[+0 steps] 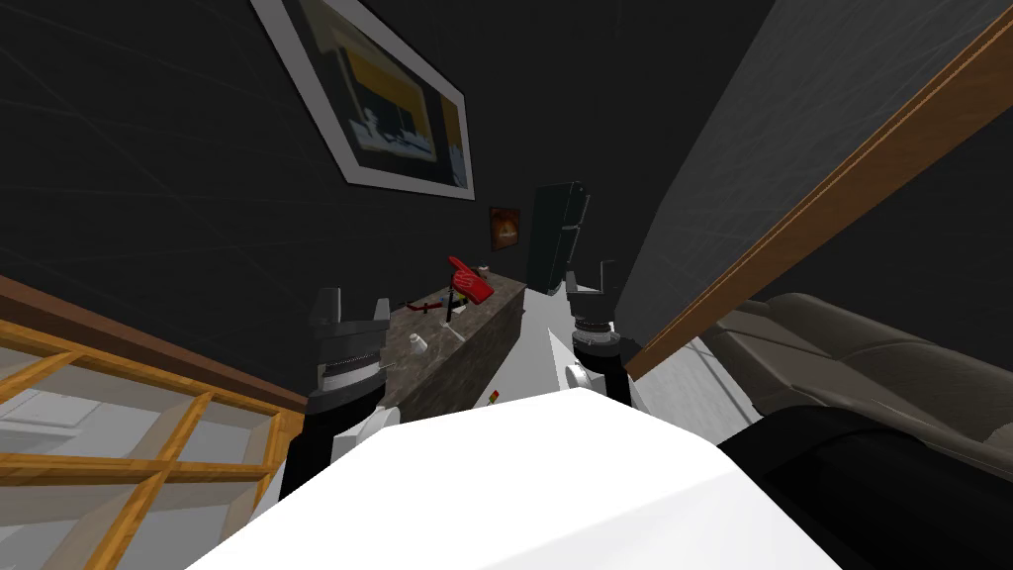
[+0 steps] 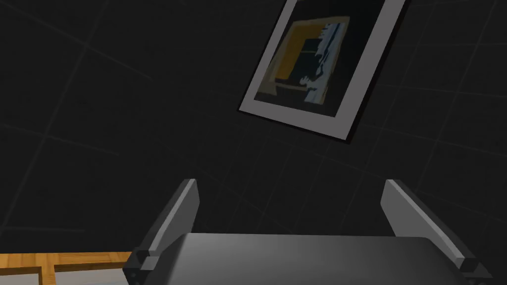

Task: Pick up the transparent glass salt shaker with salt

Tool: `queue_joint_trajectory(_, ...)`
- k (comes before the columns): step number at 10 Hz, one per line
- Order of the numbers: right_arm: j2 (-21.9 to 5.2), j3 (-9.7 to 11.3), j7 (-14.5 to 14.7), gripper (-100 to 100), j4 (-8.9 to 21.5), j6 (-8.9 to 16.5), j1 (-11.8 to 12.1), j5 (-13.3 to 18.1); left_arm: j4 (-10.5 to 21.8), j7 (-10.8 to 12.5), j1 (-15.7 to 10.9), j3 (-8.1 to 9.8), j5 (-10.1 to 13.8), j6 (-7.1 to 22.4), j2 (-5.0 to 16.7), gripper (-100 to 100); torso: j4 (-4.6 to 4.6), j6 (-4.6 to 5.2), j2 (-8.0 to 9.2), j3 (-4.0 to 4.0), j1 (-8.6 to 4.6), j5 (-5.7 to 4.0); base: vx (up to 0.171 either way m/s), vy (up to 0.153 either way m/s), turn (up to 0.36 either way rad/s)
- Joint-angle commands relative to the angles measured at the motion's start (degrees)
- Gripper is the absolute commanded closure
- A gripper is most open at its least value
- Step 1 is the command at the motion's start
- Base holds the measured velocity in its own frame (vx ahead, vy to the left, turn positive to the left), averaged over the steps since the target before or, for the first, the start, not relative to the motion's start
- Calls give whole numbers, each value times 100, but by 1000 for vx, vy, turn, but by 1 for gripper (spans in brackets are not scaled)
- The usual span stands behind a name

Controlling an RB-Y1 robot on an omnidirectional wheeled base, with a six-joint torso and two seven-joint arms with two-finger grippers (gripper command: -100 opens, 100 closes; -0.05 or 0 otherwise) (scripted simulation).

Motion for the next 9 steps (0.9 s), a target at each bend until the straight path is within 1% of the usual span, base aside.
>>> queue_joint_trajectory(1, 0, 0, 0, 0, 0, 0, 0, 0, 101, -42, -5, -11, -98, 51, 197, -100, 0, 0, 0, 0, 0, 0, -19, -6, 6)
queue_joint_trajectory(4, 0, 0, 0, 0, 0, 0, 0, 0, 325, -139, -18, -36, -320, 167, 498, -100, 3, 0, 14, 8, 1, 0, -41, -2, 6)
queue_joint_trajectory(9, 0, 0, 0, 0, 0, 0, -1, 0, 857, -376, -52, -104, -853, 450, 1065, -100, 6, 1, 24, 14, 1, 0, -65, -6, 9)
